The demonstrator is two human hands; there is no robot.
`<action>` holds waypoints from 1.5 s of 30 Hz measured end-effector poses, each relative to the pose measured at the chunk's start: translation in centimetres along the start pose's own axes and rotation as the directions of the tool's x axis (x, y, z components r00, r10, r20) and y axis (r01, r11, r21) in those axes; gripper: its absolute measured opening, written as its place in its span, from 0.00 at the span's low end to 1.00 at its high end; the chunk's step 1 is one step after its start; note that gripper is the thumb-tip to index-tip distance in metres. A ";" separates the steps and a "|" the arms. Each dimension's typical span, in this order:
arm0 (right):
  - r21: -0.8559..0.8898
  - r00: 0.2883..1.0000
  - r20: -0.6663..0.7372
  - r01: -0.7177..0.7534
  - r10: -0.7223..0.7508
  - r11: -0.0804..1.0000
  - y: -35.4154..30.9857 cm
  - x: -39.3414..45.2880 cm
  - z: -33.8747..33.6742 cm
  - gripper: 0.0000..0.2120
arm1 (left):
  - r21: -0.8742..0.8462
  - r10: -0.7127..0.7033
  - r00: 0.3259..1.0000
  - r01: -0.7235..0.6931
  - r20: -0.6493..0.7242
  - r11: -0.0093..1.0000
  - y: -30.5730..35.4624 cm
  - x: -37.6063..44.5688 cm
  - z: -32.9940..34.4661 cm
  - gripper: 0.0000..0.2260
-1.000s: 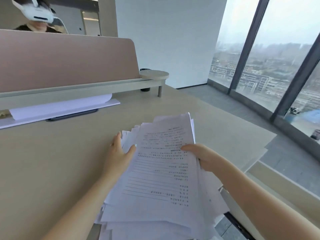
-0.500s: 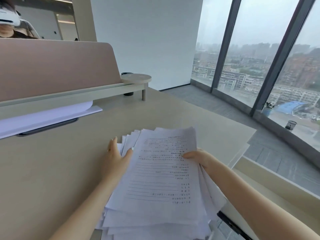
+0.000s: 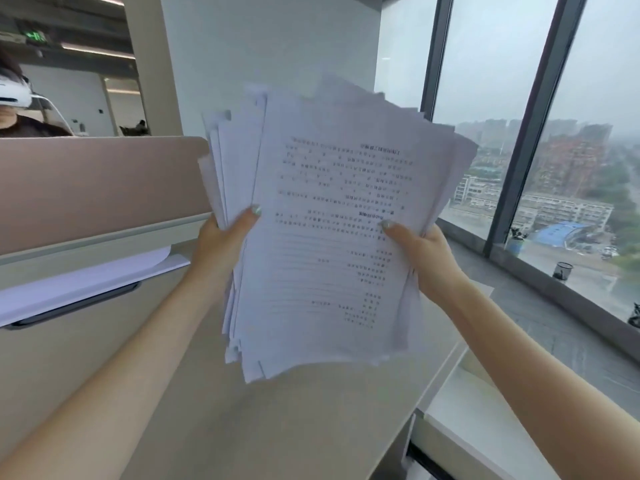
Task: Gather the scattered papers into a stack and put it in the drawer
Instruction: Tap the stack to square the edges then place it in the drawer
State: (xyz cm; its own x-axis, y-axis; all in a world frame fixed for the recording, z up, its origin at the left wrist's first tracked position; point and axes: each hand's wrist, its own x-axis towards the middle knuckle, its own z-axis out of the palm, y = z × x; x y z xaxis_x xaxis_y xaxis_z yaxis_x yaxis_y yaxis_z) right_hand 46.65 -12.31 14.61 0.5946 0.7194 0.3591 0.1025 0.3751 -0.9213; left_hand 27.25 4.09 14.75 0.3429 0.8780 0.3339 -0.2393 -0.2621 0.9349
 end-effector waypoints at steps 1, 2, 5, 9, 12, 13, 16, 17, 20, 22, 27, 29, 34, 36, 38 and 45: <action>0.027 1.000 0.001 0.027 -0.027 0.999 -1.2 0.7 0.0 0.07 | 0.001 0.072 0.997 -0.072 -0.005 0.997 1.8 0.4 0.5 0.09; 0.040 0.999 0.017 0.044 -0.045 0.998 -2.4 1.4 0.0 0.07 | 0.008 0.130 0.991 -0.130 0.010 0.991 2.9 0.9 0.8 0.10; 0.036 0.994 0.096 0.042 -0.046 0.998 -3.8 2.5 -0.6 0.06 | 0.017 0.215 0.975 -0.216 0.054 0.976 3.0 1.1 0.6 0.14; -0.050 0.986 0.149 -0.063 0.069 0.997 -1.6 2.3 -1.1 0.08 | 0.042 0.154 0.987 -0.156 0.049 0.987 -1.2 -0.2 0.8 0.16; -0.121 0.983 0.131 -0.115 0.131 0.986 0.2 2.6 -0.5 0.16 | 0.073 0.120 0.991 -0.124 0.056 0.990 -2.6 -0.8 1.6 0.09; -0.120 0.987 0.101 -0.114 0.126 0.986 0.3 2.8 -0.2 0.16 | 0.079 0.119 0.992 -0.123 0.051 0.989 -2.5 -0.6 1.7 0.08; -0.097 0.998 0.020 -0.056 0.058 0.994 -0.9 3.5 0.3 0.11 | 0.116 0.152 0.988 -0.153 0.022 0.981 -0.9 0.3 2.4 0.05; -0.081 1.000 0.006 -0.025 0.025 0.996 -1.5 3.7 0.4 0.07 | 0.130 0.182 0.983 -0.182 0.015 0.975 -0.1 0.7 2.4 0.06; -0.055 0.999 0.015 0.031 -0.030 0.998 -2.5 3.9 0.4 0.04 | 0.129 0.242 0.969 -0.247 0.049 0.961 1.2 1.7 2.3 0.13; -0.050 1.000 0.021 -0.005 0.006 0.999 -1.5 3.5 -0.2 0.10 | 0.103 0.198 0.977 -0.205 0.073 0.973 0.2 1.4 1.6 0.15; -0.080 0.972 -0.034 -0.235 0.233 0.969 3.3 1.9 -1.0 0.28 | 0.024 0.001 0.971 -0.007 0.238 1.000 -5.7 -1.2 0.0 0.26; -0.098 0.972 -0.042 -0.236 0.233 0.967 4.2 1.9 -0.2 0.23 | -0.018 -0.050 0.981 0.054 0.188 0.998 -6.3 -1.5 0.8 0.19; -0.167 0.995 -0.038 -0.097 0.092 0.981 1.1 3.1 1.1 0.10 | -0.025 0.026 0.999 -0.025 0.019 0.999 -3.6 -0.4 2.2 0.05; -0.147 0.998 -0.040 -0.043 0.038 0.988 -0.2 3.6 0.7 0.12 | -0.026 0.070 0.997 -0.069 0.044 0.997 -2.8 0.1 2.2 0.02; -0.126 0.998 -0.062 0.009 -0.017 0.992 -1.0 3.9 0.1 0.14 | -0.059 0.078 0.995 -0.074 0.057 0.995 -2.7 0.4 2.2 0.02; -0.150 0.981 -0.188 0.022 -0.050 0.988 -1.8 3.8 0.3 0.21 | -0.025 0.074 0.991 -0.072 0.109 0.997 -2.3 -0.7 3.3 0.02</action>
State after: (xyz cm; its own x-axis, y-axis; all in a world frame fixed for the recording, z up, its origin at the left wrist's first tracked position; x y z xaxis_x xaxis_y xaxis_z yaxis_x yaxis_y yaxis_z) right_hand 48.52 -10.07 17.71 0.7279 0.5772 0.3702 0.2337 0.2987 -0.9253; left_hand 30.55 2.79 12.80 0.4215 0.8069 0.4137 -0.2861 -0.3146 0.9051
